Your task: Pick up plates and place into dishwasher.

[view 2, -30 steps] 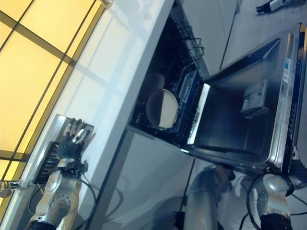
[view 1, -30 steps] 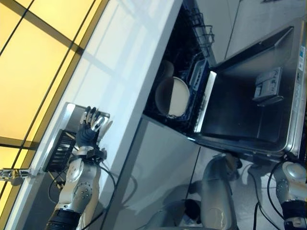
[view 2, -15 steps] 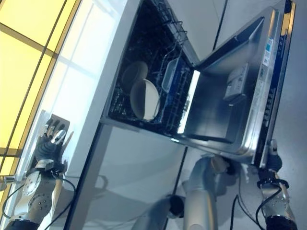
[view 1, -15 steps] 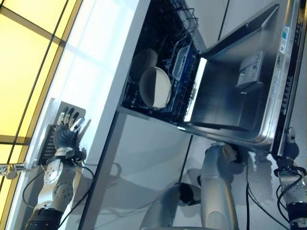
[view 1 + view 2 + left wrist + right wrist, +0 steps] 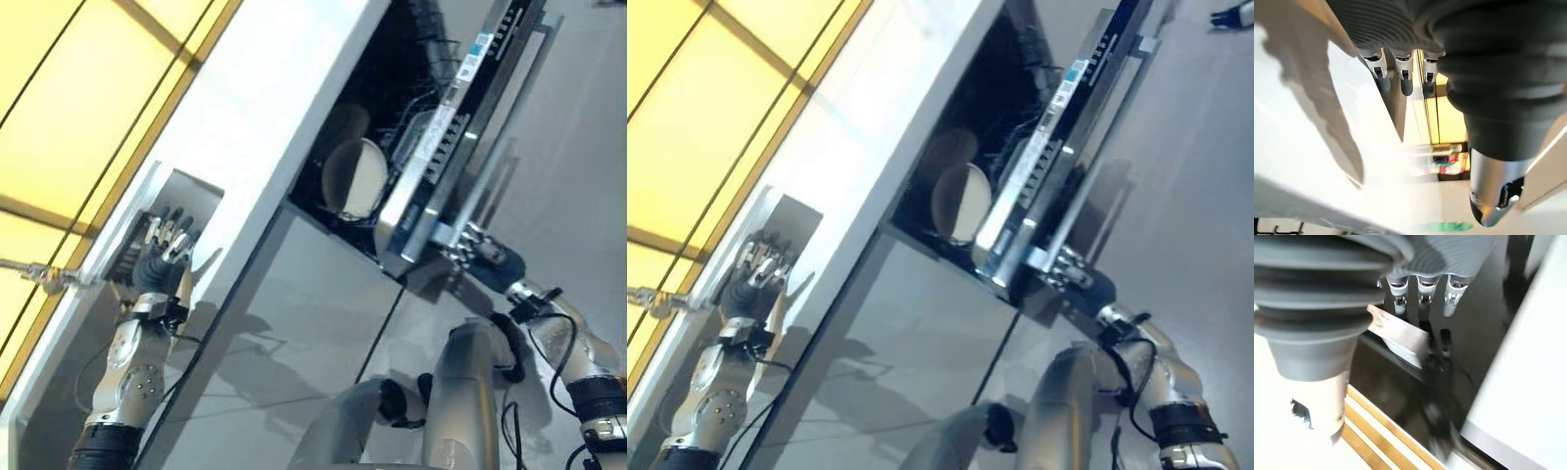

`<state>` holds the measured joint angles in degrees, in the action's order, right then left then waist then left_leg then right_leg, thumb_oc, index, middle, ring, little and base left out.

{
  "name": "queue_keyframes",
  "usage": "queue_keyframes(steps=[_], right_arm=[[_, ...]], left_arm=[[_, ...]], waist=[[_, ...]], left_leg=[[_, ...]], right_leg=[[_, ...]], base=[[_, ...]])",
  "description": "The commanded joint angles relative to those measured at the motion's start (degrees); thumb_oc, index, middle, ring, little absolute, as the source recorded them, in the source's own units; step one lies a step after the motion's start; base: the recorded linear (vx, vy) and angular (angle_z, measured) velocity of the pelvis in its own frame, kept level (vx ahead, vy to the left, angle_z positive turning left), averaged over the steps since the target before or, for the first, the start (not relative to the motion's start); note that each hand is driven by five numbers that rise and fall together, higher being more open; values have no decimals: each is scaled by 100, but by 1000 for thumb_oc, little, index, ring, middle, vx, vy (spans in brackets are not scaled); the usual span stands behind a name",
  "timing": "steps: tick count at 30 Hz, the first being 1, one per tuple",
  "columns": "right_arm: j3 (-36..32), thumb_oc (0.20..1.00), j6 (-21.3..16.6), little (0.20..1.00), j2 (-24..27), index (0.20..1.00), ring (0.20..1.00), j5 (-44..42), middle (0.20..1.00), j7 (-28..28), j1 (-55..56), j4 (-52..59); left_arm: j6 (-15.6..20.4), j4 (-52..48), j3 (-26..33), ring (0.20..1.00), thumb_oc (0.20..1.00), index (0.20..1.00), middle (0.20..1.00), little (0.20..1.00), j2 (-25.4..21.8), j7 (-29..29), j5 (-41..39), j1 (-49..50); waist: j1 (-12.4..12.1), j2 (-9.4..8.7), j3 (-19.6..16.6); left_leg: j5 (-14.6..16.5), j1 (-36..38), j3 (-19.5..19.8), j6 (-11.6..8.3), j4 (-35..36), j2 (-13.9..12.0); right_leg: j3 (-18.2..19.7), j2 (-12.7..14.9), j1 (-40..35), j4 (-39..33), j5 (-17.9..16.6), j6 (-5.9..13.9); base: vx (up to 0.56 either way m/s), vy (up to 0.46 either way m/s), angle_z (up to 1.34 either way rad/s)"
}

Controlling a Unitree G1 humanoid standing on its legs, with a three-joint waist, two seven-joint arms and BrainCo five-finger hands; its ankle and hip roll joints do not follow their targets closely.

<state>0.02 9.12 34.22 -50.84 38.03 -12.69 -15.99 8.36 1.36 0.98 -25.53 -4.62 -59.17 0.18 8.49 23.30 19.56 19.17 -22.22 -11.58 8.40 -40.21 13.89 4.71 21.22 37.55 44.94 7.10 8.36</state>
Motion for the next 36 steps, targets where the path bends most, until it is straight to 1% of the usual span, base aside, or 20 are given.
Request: queue_keyframes(steps=[1,4,5,7,8,9,10,13,16,19,21,24,26,27,28,29,30,31,32,36], right_arm=[[547,1000,-209,1000,-462,1000,1000,464,1000,702,-949,1575],[736,1000,-388,1000,-844,1000,1000,607,1000,539,-818,1663],[802,1000,-468,1000,-969,1000,1000,567,1000,408,-791,1630],[911,1000,-621,1000,-1139,1000,1000,480,1000,294,-709,1576],[976,1000,-750,1000,-1241,1000,1000,446,1000,259,-598,1540],[982,1000,-754,1000,-1251,1000,1000,454,1000,263,-591,1536],[1026,1000,-869,1000,-1319,1000,1000,339,1000,223,-509,1472],[1039,1000,-940,1000,-1425,1000,1000,184,1000,279,-352,1391],[1063,1000,-1094,1000,-1484,1000,1000,105,1000,55,-282,1314],[1040,1000,-1203,1000,-1550,1000,1000,-178,1000,-110,-283,1236],[1026,1000,-1255,1000,-1606,1000,1000,-229,1000,-245,-297,1200],[914,1000,-1142,1000,-1635,1000,1000,-184,1000,-551,-143,1219],[798,1000,-832,1000,-1599,1000,1000,-26,1000,-986,68,1138],[749,1000,-749,1000,-1580,1000,1000,20,1000,-1080,130,1074],[636,1000,-417,1000,-1548,1000,1000,20,1000,-1364,332,897],[513,1000,-157,1000,-1530,1000,1000,-206,1000,-1575,521,686],[452,1000,-40,1000,-1533,1000,1000,-425,1000,-1727,582,601],[367,1000,211,1000,-1657,1000,1000,-622,1000,-1725,754,496],[354,1000,312,1000,-1688,1000,1000,-739,1000,-1842,804,477],[250,1000,981,1000,-1828,1000,1000,-655,1000,-2704,1174,71]], left_arm=[[-665,-266,-605,1000,1000,1000,1000,1000,46,-158,40,551],[-653,-23,-489,1000,1000,1000,1000,1000,66,-182,200,495],[-653,87,-461,1000,1000,1000,1000,1000,80,-224,357,466],[-680,189,-412,1000,1000,1000,1000,1000,85,-262,541,428],[-670,245,-390,1000,1000,1000,1000,1000,116,-273,680,417],[-658,250,-385,1000,1000,1000,1000,1000,118,-268,681,416],[-699,285,-356,1000,1000,1000,1000,1000,152,-247,824,375],[-734,281,-311,1000,1000,1000,1000,1000,257,-198,926,351],[-763,262,-239,1000,1000,1000,1000,1000,291,-235,987,328],[-816,248,-133,1000,1000,1000,1000,1000,305,-263,1087,301],[-829,272,-109,1000,1000,1000,1000,1000,320,-249,1131,235],[-923,271,-66,1000,1000,1000,1000,1000,323,-274,1230,143],[-916,251,-52,1000,1000,1000,1000,1000,330,-270,1331,135],[-927,247,-34,1000,1000,1000,1000,1000,331,-281,1326,141],[-956,226,15,1000,1000,1000,1000,1000,340,-272,1316,159],[-960,227,86,1000,1000,1000,1000,1000,345,-279,1330,187],[-968,223,124,1000,1000,1000,1000,1000,347,-273,1317,204],[-962,220,190,1000,1000,1000,1000,1000,337,-270,1283,253],[-963,218,209,1000,1000,1000,1000,1000,333,-269,1273,267],[-948,183,268,1000,1000,1000,1000,1000,365,-162,1258,277]], waist=[[-469,-293,451],[-757,-821,70],[-873,-1062,-101],[-1021,-1399,-356],[-1121,-1593,-519],[-1126,-1624,-546],[-1233,-1856,-738],[-1369,-2127,-1051],[-1475,-2364,-1296],[-1554,-2533,-1422],[-1557,-2589,-1462],[-1538,-2657,-1499],[-1509,-2700,-1520],[-1500,-2713,-1523],[-1476,-2740,-1525],[-1442,-2777,-1532],[-1426,-2793,-1532],[-1395,-2820,-1533],[-1389,-2828,-1534],[-1294,-2853,-1519]], left_leg=[[23,134,49,-277,169,-74],[-54,493,365,-263,484,-149],[-84,626,481,-267,613,-196],[-148,788,626,-295,798,-283],[-156,940,731,-335,920,-382],[-180,935,737,-335,946,-375],[-202,1188,859,-391,1203,-499],[-318,1733,953,-487,1820,-679],[-445,2038,991,-536,2251,-787],[-556,2309,1065,-521,2626,-871],[-619,2427,1145,-498,2812,-902],[-717,2498,1252,-479,2976,-919],[-754,2517,1260,-470,3046,-934],[-762,2529,1257,-470,3073,-942],[-774,2554,1239,-476,3106,-960],[-775,2562,1210,-476,3125,-975],[-774,2573,1188,-477,3137,-988],[-781,2597,1181,-479,3178,-997],[-782,2603,1181,-478,3187,-996],[-785,2655,1151,-468,3235,-984]], right_leg=[[-245,-160,-981,-2258,-1195,-121],[-608,-250,-1621,-2864,-1367,-54],[-757,-314,-1884,-3114,-1387,-26],[-962,-433,-2239,-3438,-1412,-5],[-1108,-568,-2520,-3636,-1398,-9],[-1115,-562,-2521,-3659,-1410,-7],[-1269,-739,-2894,-3937,-1381,-21],[-1412,-950,-3423,-4394,-1318,-41],[-1469,-1086,-3573,-4671,-1339,-29],[-1503,-1234,-3573,-4790,-1457,-2],[-1464,-1297,-3510,-4747,-1509,20],[-1410,-1354,-3443,-4620,-1559,39],[-1391,-1377,-3409,-4578,-1586,49],[-1388,-1385,-3403,-4575,-1591,48],[-1386,-1401,-3407,-4573,-1595,52],[-1386,-1413,-3408,-4589,-1596,49],[-1379,-1425,-3417,-4608,-1593,40],[-1366,-1453,-3427,-4621,-1594,32],[-1362,-1459,-3428,-4620,-1597,32],[-1307,-1515,-3397,-4606,-1539,31]], base=[[137,-166,46],[137,-232,53],[140,-292,73],[141,-277,80],[98,-182,78],[125,-235,69],[88,-158,53],[76,-83,48],[-11,-27,13],[-32,-47,3],[-45,-15,-2],[-48,1,-4],[-49,5,9],[-41,1,20],[-43,-10,15],[-45,-15,0],[-43,-23,-5],[-31,-16,-3],[-34,-12,-2],[-32,13,-3]])
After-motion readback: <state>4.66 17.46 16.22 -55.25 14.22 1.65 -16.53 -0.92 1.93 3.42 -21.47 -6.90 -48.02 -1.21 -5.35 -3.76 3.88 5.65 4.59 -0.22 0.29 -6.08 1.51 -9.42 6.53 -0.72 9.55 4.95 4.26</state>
